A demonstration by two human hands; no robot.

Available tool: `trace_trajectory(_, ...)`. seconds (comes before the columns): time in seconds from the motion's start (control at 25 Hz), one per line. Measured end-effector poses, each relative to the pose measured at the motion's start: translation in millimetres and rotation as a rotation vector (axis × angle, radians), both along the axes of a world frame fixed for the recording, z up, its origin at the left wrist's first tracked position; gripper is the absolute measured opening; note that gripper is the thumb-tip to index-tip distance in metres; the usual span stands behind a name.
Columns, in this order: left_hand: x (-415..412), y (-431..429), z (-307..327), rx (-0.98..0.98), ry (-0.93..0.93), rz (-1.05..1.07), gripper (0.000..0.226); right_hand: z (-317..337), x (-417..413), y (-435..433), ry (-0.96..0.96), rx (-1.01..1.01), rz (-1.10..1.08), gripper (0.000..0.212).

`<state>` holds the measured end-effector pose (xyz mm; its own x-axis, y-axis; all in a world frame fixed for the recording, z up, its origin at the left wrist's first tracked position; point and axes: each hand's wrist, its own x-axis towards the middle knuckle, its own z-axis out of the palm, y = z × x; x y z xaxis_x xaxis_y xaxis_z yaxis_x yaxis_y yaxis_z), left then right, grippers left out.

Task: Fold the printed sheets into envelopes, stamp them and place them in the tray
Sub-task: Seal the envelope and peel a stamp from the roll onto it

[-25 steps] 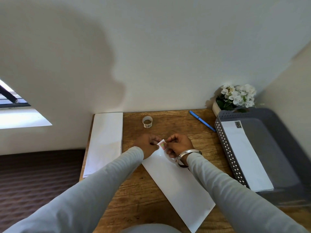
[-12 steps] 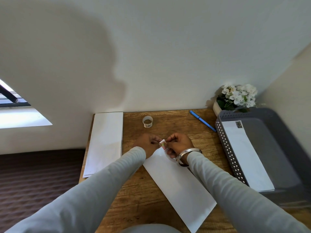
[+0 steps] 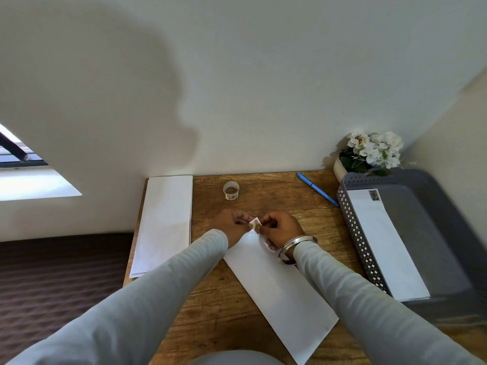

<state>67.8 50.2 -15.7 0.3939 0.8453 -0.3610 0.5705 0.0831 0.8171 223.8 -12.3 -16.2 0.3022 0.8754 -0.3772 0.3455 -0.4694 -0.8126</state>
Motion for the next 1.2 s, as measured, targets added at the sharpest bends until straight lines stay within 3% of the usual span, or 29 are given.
trace_trajectory(0.16, 2.6, -1.9, -1.5, 0.01, 0.029, 0.011, 0.006, -5.0, 1.7, -0.4, -0.104, 0.019, 0.072, 0.021)
trace_trajectory(0.52, 9.7, -6.0, -1.9, 0.135, 0.231, -0.024, 0.016, -9.6, 2.4, -4.3, -0.176, 0.048, 0.107, 0.01)
trace_trajectory(0.68, -1.7, -17.6, -3.5, 0.27, 0.12, 0.026, 0.018, -11.1, 1.3, -7.8, -0.274, 0.12, 0.094, 0.013)
trace_trajectory(0.76, -11.5, -24.8, -4.4, 0.425, 0.14, -0.043, 0.018, -12.6, 1.4, -10.2, -0.292, 0.165, 0.098, 0.016)
trace_trajectory(1.0, -30.3, -37.7, -13.2, 0.751, 0.487, -0.457, 0.041, -13.4, 0.5, -16.1, -0.461, 0.298, 0.265, 0.004)
trace_trajectory(1.2, -32.7, -38.3, -13.5, 0.855, 0.586, -0.603, 0.058, -5.7, -7.0, -31.7, -0.751, 0.236, 0.588, 0.035)
